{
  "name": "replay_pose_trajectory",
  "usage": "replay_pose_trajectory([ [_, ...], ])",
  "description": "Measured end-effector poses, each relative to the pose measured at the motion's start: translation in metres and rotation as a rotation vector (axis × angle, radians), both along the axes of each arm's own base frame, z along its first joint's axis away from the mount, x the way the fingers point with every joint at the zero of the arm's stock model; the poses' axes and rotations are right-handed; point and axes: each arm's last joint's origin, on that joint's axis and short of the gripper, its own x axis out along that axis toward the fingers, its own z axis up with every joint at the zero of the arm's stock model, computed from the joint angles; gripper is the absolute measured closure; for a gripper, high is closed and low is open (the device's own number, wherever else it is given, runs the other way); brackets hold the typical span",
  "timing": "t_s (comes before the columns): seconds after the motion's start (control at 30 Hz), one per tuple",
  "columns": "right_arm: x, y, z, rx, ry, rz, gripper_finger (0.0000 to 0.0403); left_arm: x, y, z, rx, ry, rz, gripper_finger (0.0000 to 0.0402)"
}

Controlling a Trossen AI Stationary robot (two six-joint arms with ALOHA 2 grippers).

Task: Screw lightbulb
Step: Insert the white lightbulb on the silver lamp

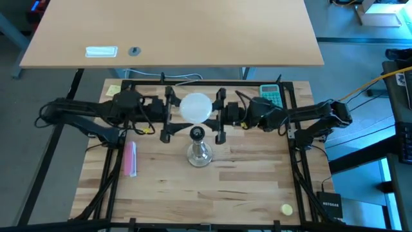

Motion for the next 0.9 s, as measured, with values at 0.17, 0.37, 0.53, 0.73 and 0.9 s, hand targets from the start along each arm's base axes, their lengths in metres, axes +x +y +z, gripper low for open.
replay_pose_trajectory([
  [0.17,0.001,0.0,-0.004,0.013,0.034,-0.046,0.026,0.011,-0.005,0.008,0.041,-0.019,0.029,0.0112],
  [0.37,0.007,0.002,-0.008,0.007,0.019,-0.019,0.026,0.022,-0.005,0.009,0.032,-0.079,0.059,0.0112],
  [0.53,0.008,0.003,-0.008,0.008,0.006,-0.02,0.026,0.025,-0.009,0.009,0.057,-0.098,0.061,0.0129],
  [0.73,0.007,0.006,-0.007,-0.008,-0.002,-0.004,0.026,0.025,-0.008,0.007,0.056,-0.082,0.088,0.0224],
  [0.9,-0.001,0.008,-0.003,-0.016,0.04,-0.014,0.0196,0.025,-0.008,0.007,0.075,-0.083,0.095,0.0235],
])
